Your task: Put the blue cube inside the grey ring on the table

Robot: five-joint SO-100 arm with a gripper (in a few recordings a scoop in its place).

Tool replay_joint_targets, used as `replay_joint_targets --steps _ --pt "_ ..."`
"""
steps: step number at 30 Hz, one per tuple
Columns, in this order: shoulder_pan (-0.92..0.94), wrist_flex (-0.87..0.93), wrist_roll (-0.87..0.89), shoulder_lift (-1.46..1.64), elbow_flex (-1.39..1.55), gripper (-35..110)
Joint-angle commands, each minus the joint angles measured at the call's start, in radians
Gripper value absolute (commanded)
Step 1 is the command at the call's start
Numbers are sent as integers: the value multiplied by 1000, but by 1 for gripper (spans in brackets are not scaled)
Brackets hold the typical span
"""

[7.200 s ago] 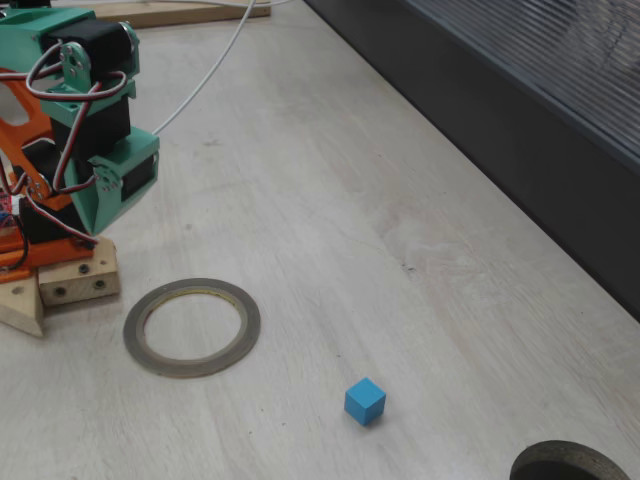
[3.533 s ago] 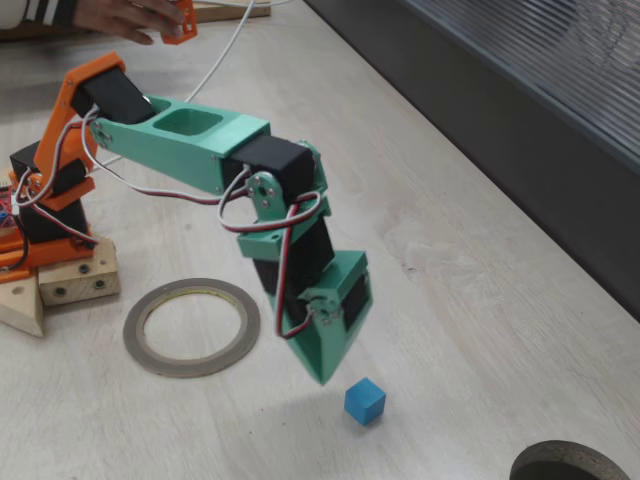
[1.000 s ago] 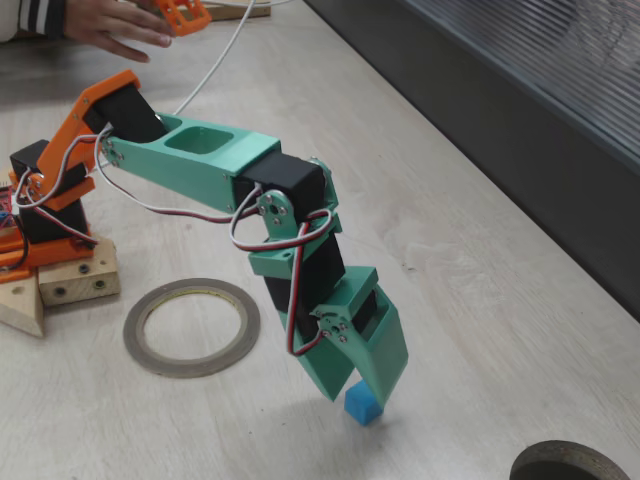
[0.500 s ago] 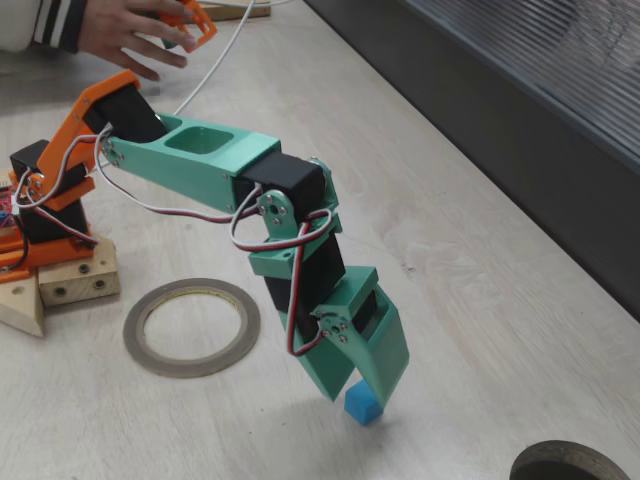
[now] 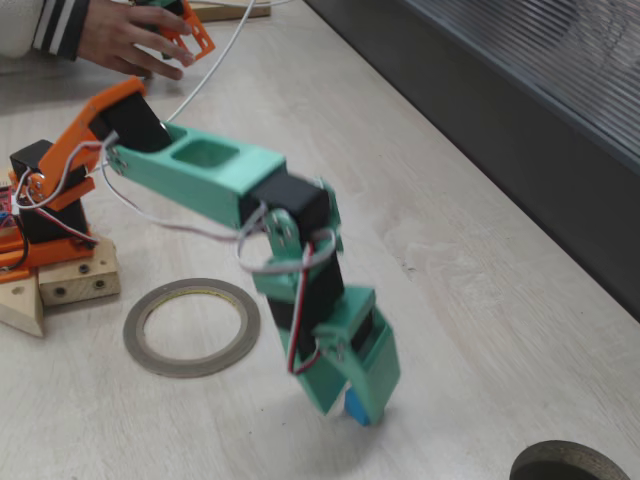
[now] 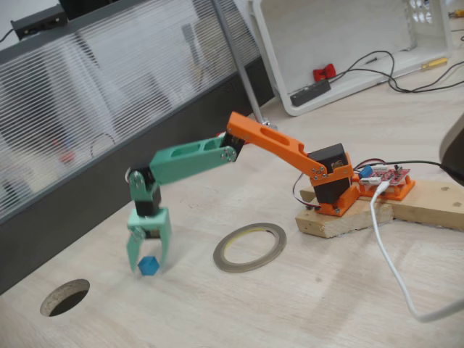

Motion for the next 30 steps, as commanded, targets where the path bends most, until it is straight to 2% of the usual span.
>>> replay_joint_targets --steps 1,30 --pt "12 -3 5 3 -29 39" --pt "12 8 3 3 -20 38"
